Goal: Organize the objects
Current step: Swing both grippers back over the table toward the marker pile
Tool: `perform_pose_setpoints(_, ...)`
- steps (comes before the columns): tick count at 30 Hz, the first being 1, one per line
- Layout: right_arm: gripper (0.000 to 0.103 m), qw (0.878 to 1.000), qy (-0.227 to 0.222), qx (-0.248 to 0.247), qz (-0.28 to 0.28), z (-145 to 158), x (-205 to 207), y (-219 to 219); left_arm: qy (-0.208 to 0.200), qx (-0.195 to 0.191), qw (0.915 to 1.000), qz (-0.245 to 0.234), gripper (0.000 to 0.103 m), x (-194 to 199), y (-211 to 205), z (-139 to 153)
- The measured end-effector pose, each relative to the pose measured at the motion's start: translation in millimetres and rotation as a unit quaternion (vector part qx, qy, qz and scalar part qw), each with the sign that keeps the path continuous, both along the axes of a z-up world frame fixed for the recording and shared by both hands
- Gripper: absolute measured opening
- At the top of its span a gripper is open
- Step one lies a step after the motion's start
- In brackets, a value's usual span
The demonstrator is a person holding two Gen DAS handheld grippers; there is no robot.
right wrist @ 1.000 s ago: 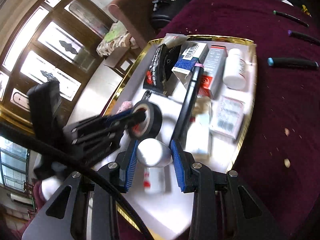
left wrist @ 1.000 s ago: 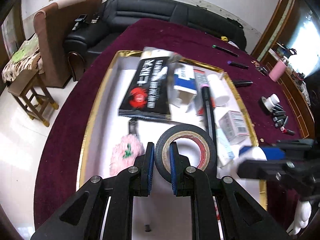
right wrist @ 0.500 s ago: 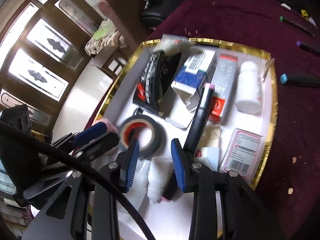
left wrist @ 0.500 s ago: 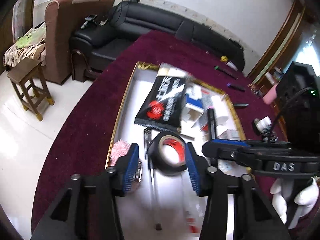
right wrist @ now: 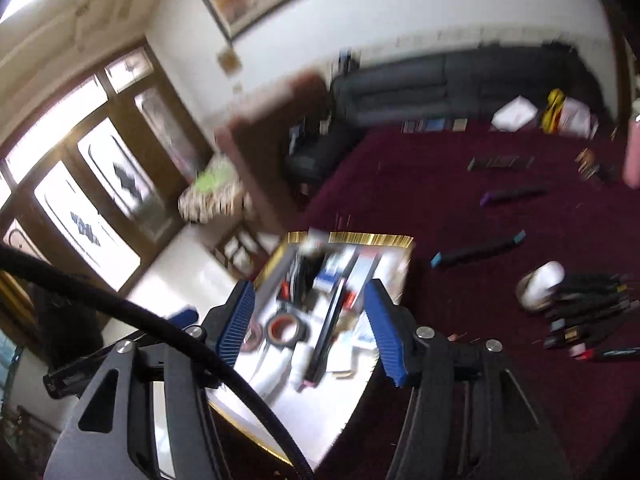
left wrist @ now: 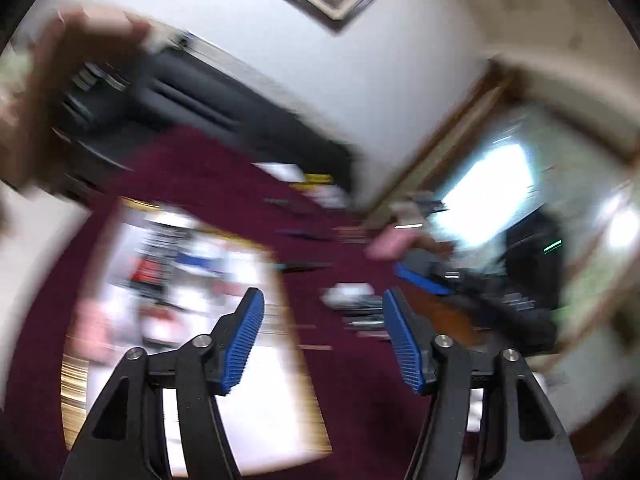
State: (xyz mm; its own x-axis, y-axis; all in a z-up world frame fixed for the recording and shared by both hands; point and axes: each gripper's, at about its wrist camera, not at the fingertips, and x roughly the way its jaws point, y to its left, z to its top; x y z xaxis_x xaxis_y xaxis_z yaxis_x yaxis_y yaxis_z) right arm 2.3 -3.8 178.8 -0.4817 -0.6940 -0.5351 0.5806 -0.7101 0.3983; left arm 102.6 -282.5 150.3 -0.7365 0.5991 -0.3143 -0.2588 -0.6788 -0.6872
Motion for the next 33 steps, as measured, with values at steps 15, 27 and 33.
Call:
perform_pose_setpoints(15, 0.067, 0.97, 0.184, 0.016, -0.156, 247, 132, 213, 0.151, -0.059, 0.9779, -0.132, 0.065, 67, 150, 211)
perform_pose_setpoints(27, 0.088, 0.829, 0.327, 0.196, -0.409, 452, 216, 259, 0.215, -0.152, 0.9635, 0.047, 0.077, 63, 159, 439)
perform_pose_setpoints(33, 0.103, 0.851, 0.306, 0.184, -0.385, 412, 175, 250, 0.207, -0.164, 0.9635, 0.048, 0.086, 26, 160, 424)
